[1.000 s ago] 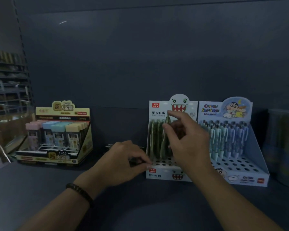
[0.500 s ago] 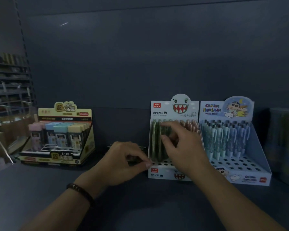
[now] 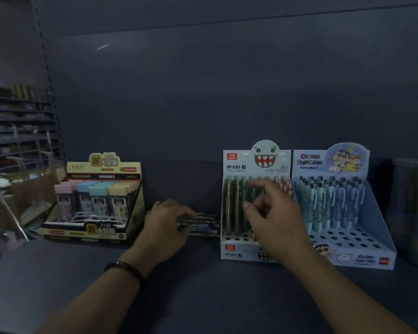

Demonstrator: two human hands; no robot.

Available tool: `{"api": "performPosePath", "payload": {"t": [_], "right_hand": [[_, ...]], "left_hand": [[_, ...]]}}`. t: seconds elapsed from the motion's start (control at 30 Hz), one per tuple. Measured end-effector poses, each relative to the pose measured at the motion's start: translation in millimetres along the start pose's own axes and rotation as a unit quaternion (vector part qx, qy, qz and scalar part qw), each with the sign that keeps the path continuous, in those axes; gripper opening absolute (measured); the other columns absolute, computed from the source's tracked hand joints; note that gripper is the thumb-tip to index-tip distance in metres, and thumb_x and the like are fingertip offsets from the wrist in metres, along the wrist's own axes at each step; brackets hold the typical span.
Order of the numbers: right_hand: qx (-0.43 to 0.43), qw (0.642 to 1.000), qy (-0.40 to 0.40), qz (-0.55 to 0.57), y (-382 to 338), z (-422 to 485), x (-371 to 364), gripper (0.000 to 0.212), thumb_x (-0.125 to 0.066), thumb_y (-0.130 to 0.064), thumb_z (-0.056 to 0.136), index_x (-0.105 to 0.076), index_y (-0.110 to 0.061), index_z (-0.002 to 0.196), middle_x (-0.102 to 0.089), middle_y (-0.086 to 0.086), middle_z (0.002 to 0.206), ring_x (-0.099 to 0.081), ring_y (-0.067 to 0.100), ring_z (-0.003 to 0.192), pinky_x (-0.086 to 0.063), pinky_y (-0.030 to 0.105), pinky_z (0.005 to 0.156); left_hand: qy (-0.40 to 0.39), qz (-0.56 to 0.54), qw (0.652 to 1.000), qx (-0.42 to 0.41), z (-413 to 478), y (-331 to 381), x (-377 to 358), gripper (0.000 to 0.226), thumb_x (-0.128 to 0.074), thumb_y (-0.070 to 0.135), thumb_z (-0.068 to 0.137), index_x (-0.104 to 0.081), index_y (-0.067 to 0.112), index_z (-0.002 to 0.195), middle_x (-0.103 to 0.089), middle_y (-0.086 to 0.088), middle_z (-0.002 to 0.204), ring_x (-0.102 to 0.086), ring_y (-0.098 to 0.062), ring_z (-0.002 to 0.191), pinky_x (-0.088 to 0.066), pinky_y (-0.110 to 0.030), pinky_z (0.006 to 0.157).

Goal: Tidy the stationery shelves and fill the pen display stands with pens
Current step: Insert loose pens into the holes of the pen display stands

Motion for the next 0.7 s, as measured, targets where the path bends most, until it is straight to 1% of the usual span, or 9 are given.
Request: {"api": "performPosePath", "payload": {"t": [0.07, 0.17, 0.27, 0.4, 0.47, 0.53, 0.57, 0.63, 0.7], "right_hand": [[-0.008, 1.000, -0.007, 0.000, 0.4, -0.9, -0.7, 0.033, -0.067, -0.021, 0.099, -0.059, -0.040, 0.125, -0.063, 0.001, 0.072, -0.066, 0.016, 0.063, -0.060, 0.048, 0.070], [-0.014, 0.999, -0.027, 0.010, -0.5, -2.1, -2.4, 0.031, -0.066, -0.020, 0.099, -0.061, -0.040, 0.122, -0.063, 0.001, 0.071, -0.064, 0.013, 0.063, -0.060, 0.045, 0.071], [-0.004, 0.999, -0.032, 0.007, -3.2, -2.6, -1.9, 0.029, -0.066, -0.019, 0.099, -0.063, -0.038, 0.121, -0.063, 0.000, 0.069, -0.062, 0.011, 0.062, -0.059, 0.039, 0.070], [-0.001, 0.999, -0.033, 0.009, -2.8, -1.5, -1.2, 0.026, -0.066, -0.019, 0.099, -0.065, -0.037, 0.118, -0.063, 0.001, 0.069, -0.061, 0.012, 0.062, -0.058, 0.038, 0.067], [-0.001, 0.999, -0.037, 0.012, -1.8, -1.6, -1.5, 0.024, -0.066, -0.018, 0.099, -0.066, -0.036, 0.116, -0.062, 0.003, 0.069, -0.060, 0.014, 0.062, -0.058, 0.037, 0.066], [-0.003, 0.999, -0.037, 0.012, -1.1, -1.9, -2.0, 0.024, -0.066, -0.019, 0.099, -0.067, -0.037, 0.114, -0.062, 0.003, 0.072, -0.061, 0.014, 0.063, -0.058, 0.035, 0.065], [-0.005, 0.999, -0.033, 0.011, -0.6, -1.4, -2.2, 0.024, -0.067, -0.019, 0.098, -0.067, -0.038, 0.114, -0.062, 0.000, 0.074, -0.061, 0.013, 0.063, -0.057, 0.032, 0.064], [-0.004, 1.000, -0.019, 0.002, -0.8, -0.6, -2.2, 0.025, -0.068, -0.022, 0.097, -0.067, -0.040, 0.114, -0.064, -0.010, 0.078, -0.063, 0.008, 0.064, -0.055, 0.026, 0.062], [-0.001, 1.000, 0.005, 0.003, -2.7, -0.3, -1.8, 0.029, -0.071, -0.024, 0.095, -0.065, -0.043, 0.115, -0.066, -0.017, 0.084, -0.064, 0.008, 0.064, -0.055, 0.024, 0.060]], "left_hand": [[-0.017, 0.041, 0.999, 0.027, -1.3, 1.9, -3.7, 0.031, -0.080, 0.030, 0.086, -0.072, 0.044, 0.112, -0.064, 0.014, 0.108, -0.055, -0.023, 0.102, -0.049, -0.048, 0.087], [-0.038, 0.096, 0.994, 0.046, 0.5, 8.2, -4.5, 0.033, -0.069, 0.034, 0.096, -0.068, 0.043, 0.127, -0.063, 0.013, 0.121, -0.048, -0.025, 0.115, -0.042, -0.046, 0.093], [-0.023, 0.124, 0.991, 0.042, 2.4, 10.6, -6.3, 0.030, -0.067, 0.031, 0.097, -0.067, 0.042, 0.125, -0.061, 0.010, 0.117, -0.048, -0.025, 0.113, -0.040, -0.045, 0.092], [-0.039, 0.095, 0.992, 0.071, 1.3, 4.9, -7.8, 0.019, -0.069, 0.036, 0.097, -0.066, 0.042, 0.115, -0.058, 0.012, 0.109, -0.047, -0.022, 0.109, -0.042, -0.046, 0.092], [-0.026, 0.061, 0.995, 0.080, 1.0, 1.1, -5.7, 0.014, -0.071, 0.037, 0.096, -0.066, 0.042, 0.107, -0.059, 0.017, 0.102, -0.050, -0.019, 0.104, -0.043, -0.045, 0.089], [0.019, 0.018, 0.997, 0.075, 1.9, 0.6, -0.1, 0.012, -0.073, 0.034, 0.095, -0.066, 0.043, 0.100, -0.060, 0.020, 0.094, -0.054, -0.014, 0.095, -0.048, -0.044, 0.084], [0.045, -0.019, 0.997, 0.067, 2.3, 3.1, 3.8, 0.015, -0.074, 0.031, 0.096, -0.065, 0.043, 0.097, -0.062, 0.020, 0.091, -0.056, -0.009, 0.090, -0.052, -0.040, 0.080], [0.081, -0.144, 0.984, 0.061, 3.1, 17.5, 12.6, 0.024, -0.074, 0.021, 0.097, -0.066, 0.043, 0.094, -0.069, 0.018, 0.087, -0.065, -0.007, 0.085, -0.055, -0.026, 0.075], [0.083, -0.281, 0.953, 0.075, 4.8, 39.4, 22.5, 0.020, -0.071, 0.013, 0.098, -0.072, 0.032, 0.100, -0.076, 0.012, 0.093, -0.072, -0.007, 0.085, -0.058, -0.023, 0.075]]}}
Point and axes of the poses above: each hand's wrist, its own z-axis towards the middle knuckle, its own x-axis out of the back of the hand, y = z × x, the point moved 2 cm from there along z, towards the middle knuckle
